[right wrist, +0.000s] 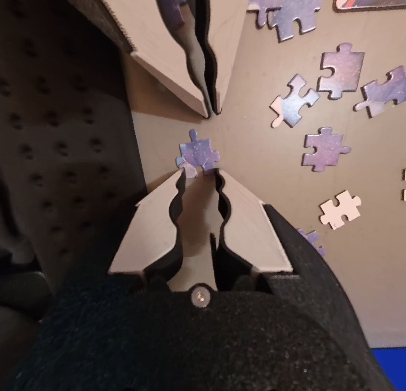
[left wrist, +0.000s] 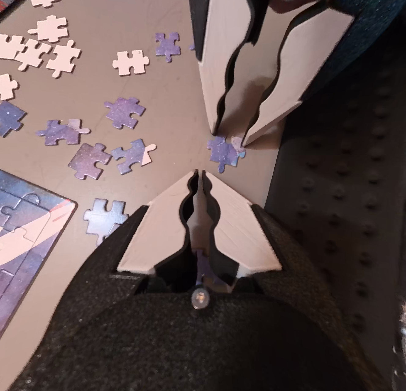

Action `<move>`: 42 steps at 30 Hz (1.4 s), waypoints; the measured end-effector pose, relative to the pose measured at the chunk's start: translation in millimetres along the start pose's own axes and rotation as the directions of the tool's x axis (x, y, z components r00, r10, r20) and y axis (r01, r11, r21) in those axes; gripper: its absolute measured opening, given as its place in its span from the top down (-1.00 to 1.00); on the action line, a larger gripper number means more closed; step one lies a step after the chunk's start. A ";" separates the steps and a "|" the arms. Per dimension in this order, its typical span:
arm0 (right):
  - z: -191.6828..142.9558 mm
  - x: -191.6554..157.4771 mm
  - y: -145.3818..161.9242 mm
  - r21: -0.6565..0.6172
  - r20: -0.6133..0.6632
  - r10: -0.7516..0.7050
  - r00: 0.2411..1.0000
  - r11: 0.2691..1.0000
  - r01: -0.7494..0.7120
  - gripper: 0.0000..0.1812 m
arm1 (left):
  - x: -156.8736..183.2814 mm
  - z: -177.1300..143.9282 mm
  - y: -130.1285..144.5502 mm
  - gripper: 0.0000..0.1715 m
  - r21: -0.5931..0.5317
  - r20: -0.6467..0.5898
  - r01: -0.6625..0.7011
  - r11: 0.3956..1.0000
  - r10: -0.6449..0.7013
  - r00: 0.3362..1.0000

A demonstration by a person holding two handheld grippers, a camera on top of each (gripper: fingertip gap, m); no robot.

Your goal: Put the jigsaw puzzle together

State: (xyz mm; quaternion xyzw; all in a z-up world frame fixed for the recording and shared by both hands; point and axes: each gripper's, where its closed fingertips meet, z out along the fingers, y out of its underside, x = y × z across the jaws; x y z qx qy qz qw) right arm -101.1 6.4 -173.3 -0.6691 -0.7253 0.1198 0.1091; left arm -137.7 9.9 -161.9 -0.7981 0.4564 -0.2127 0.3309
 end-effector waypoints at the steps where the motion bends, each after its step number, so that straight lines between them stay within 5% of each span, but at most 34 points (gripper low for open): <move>1: -0.2 -0.1 0.7 -0.002 0.009 0.009 1.000 1.000 -0.009 0.70 | 1.1 -0.2 -1.1 0.96 0.004 -0.006 -0.001 1.000 0.001 1.000; 16: -8.7 -1.6 -6.1 0.040 0.014 -0.062 0.998 0.997 0.061 0.72 | 19.8 -0.3 1.2 0.46 0.003 -0.085 -0.105 0.994 0.105 0.991; 27: -14.5 -2.5 -27.3 0.056 0.005 -0.132 0.991 0.990 0.132 0.71 | 17.1 -5.2 -2.7 0.68 0.025 -0.070 -0.110 0.994 0.111 0.991; 31: -33.6 20.4 -35.1 0.067 -0.077 -0.093 0.993 0.993 0.098 0.69 | -20.2 -27.1 7.6 0.68 -0.007 0.097 -0.084 0.996 0.085 0.992; 34: -74.5 31.2 -49.9 0.111 -0.134 -0.034 0.990 0.993 0.049 0.65 | -73.9 -81.2 29.5 0.68 0.032 0.285 0.084 0.996 -0.089 0.954; 39: -136.1 37.5 -107.4 0.107 -0.067 -0.034 0.997 0.993 0.041 0.56 | -153.9 -167.8 71.7 0.68 0.210 0.397 0.444 0.871 -0.491 0.776; 42: -135.5 88.7 -167.6 0.102 -0.172 -0.101 0.980 0.988 0.120 0.60 | -197.4 -180.6 98.8 0.68 0.240 0.476 0.543 0.805 -0.585 0.657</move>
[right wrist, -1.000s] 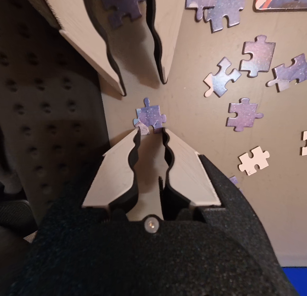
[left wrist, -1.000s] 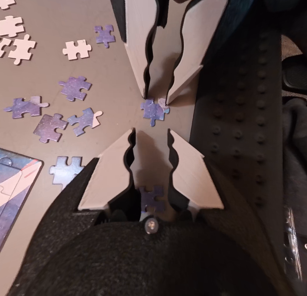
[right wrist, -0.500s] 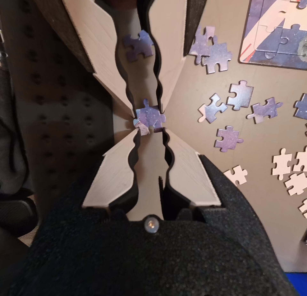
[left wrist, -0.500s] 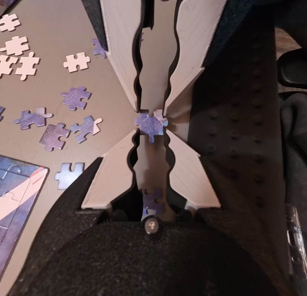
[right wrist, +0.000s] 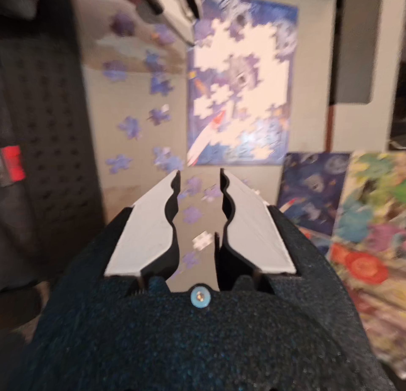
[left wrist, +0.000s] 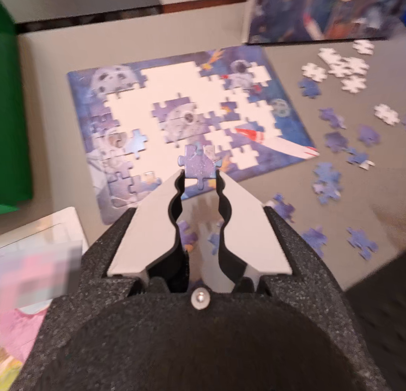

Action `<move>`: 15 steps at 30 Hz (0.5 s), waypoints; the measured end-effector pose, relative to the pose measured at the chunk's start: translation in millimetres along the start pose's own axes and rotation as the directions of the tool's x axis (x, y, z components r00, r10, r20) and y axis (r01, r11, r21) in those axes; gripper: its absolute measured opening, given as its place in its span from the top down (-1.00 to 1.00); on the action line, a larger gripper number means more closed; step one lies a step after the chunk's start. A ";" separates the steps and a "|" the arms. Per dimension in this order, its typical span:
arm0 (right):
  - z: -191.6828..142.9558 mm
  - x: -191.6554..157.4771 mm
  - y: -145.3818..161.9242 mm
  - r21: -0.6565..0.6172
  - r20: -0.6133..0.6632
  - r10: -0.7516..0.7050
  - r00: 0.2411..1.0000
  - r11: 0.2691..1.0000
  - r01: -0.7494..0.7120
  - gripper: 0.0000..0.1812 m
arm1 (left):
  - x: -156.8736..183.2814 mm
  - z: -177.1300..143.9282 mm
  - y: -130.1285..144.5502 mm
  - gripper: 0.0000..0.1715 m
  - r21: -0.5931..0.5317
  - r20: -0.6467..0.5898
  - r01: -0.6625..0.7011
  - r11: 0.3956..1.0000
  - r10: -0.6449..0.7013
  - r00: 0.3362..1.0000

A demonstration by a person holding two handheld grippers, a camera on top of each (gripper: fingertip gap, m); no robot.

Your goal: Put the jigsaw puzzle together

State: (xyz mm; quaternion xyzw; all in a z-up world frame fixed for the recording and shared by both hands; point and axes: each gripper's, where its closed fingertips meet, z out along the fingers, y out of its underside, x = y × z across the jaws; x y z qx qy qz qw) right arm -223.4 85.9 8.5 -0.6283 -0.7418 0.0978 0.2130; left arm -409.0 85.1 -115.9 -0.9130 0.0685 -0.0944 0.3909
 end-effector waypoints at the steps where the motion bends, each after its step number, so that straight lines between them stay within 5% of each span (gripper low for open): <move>1: 18.4 20.6 -14.7 0.005 -0.023 -0.008 1.000 1.000 0.008 0.61 | -10.7 7.7 -0.6 0.68 -0.005 0.028 0.016 1.000 -0.016 0.999; 4: 104.9 67.1 -45.2 0.102 0.033 0.131 0.991 0.986 -0.134 0.66 | -24.5 29.1 6.7 0.67 -0.066 0.078 0.049 0.997 -0.044 0.996; 7: 174.2 77.5 -71.1 0.248 0.248 0.369 0.896 0.870 -0.427 0.82 | -18.4 38.6 10.2 0.67 -0.096 0.111 0.044 0.994 -0.033 0.993; 11: 193.7 85.6 -80.2 0.450 0.342 0.481 0.808 0.671 -0.590 1.00 | -18.3 45.8 6.6 0.67 -0.095 0.191 0.018 0.995 0.001 0.982; 15: 192.4 74.2 -72.0 0.437 0.380 0.473 0.795 0.666 -0.605 1.00 | -17.8 52.8 5.4 0.67 -0.098 0.217 0.062 0.993 -0.039 0.975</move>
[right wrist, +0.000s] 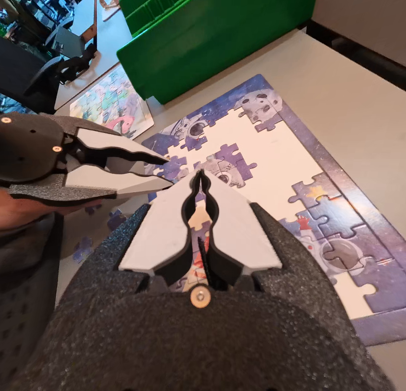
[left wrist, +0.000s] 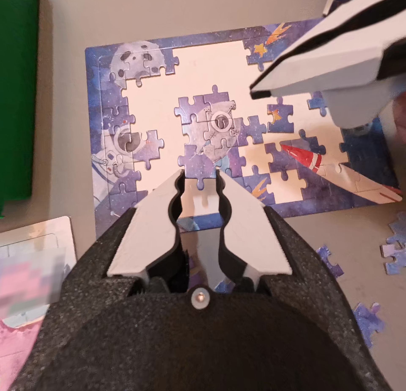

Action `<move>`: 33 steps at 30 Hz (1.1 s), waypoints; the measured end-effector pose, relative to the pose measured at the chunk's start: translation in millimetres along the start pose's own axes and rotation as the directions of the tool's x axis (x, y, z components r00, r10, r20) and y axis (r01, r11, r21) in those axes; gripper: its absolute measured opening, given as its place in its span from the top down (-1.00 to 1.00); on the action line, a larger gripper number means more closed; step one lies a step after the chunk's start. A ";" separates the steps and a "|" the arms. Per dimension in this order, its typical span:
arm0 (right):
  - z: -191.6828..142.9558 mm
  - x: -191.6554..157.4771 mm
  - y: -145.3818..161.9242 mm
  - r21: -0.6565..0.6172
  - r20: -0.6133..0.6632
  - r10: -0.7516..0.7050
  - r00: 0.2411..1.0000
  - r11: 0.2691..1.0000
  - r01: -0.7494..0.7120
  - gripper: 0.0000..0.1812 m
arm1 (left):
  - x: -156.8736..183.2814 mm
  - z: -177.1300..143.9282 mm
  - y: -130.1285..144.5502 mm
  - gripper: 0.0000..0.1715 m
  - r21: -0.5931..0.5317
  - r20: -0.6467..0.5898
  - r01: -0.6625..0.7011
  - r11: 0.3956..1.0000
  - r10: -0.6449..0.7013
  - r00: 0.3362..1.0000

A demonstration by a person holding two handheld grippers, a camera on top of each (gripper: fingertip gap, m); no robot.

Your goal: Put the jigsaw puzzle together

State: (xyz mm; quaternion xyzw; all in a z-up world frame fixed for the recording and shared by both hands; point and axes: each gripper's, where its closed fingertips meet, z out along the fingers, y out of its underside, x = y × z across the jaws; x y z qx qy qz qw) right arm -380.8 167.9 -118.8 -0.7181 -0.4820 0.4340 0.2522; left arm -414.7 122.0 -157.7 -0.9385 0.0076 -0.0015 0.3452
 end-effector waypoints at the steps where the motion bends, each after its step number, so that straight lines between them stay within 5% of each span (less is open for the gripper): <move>1: -0.2 -0.4 1.8 0.004 0.003 0.007 1.000 1.000 -0.007 1.00 | -0.5 0.4 0.9 0.67 -0.010 0.008 0.004 1.000 -0.004 1.000; 11: 35.8 -13.5 29.5 -0.170 0.027 -0.092 0.995 0.981 0.095 1.00 | -3.3 5.5 6.7 0.68 -0.130 0.035 -0.017 0.991 0.022 0.999; 33: 54.2 -21.0 38.0 -0.233 0.020 -0.151 0.988 0.961 0.152 1.00 | 1.0 10.0 10.9 0.67 -0.139 0.022 0.059 0.989 -0.056 0.998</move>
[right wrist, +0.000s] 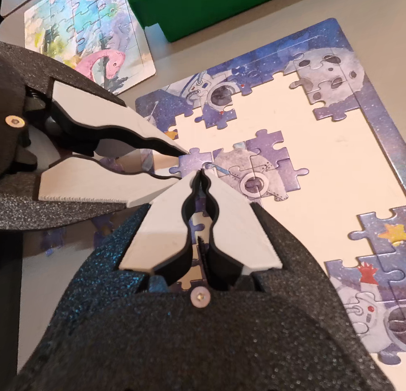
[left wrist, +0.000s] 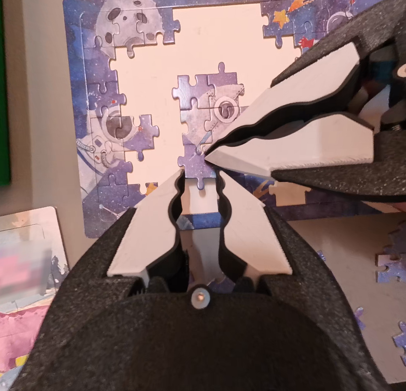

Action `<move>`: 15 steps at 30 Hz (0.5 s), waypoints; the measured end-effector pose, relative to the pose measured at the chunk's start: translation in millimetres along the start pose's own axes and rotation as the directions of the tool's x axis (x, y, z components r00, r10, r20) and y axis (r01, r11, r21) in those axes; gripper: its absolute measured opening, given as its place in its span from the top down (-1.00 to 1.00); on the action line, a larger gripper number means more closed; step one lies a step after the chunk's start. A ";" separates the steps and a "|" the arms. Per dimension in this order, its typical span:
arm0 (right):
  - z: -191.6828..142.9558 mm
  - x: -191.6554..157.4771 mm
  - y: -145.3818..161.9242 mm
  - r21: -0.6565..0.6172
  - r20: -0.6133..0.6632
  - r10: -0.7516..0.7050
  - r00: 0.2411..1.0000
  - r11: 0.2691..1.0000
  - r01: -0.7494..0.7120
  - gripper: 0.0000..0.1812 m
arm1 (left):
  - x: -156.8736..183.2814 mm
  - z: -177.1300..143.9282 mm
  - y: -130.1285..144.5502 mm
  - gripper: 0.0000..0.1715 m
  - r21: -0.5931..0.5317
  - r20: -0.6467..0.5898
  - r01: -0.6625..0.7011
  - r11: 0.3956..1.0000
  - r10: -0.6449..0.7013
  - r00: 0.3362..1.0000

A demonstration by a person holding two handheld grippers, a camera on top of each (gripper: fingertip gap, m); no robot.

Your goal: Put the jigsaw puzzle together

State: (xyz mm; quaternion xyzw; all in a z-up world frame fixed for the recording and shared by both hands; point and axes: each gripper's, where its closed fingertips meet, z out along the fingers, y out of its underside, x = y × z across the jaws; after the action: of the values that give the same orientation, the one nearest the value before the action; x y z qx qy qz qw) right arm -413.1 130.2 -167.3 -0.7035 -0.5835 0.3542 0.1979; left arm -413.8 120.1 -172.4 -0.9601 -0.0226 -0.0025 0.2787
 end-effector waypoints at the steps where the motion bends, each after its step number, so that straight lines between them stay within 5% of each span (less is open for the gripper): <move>1: -0.4 -0.3 0.1 0.001 0.007 0.008 1.000 1.000 -0.008 1.00 | 0.1 -0.1 0.4 0.67 -0.001 -0.002 0.003 1.000 -0.003 1.000; 8: 2.0 1.3 3.2 -0.016 0.000 -0.002 1.000 1.000 0.002 1.00 | 1.2 -8.1 5.1 0.60 0.002 -0.012 -0.017 1.000 0.017 1.000; 15: -9.0 11.1 -5.8 0.046 -0.014 0.041 0.999 0.998 -0.040 1.00 | 0.9 -7.1 -1.1 0.73 0.024 -0.048 -0.074 0.997 0.075 0.996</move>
State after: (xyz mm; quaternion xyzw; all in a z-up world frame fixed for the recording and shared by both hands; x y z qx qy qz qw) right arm -409.7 143.5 -160.2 -0.7130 -0.5594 0.3663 0.2112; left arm -412.9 117.2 -165.7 -0.9567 0.0200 -0.0153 0.2899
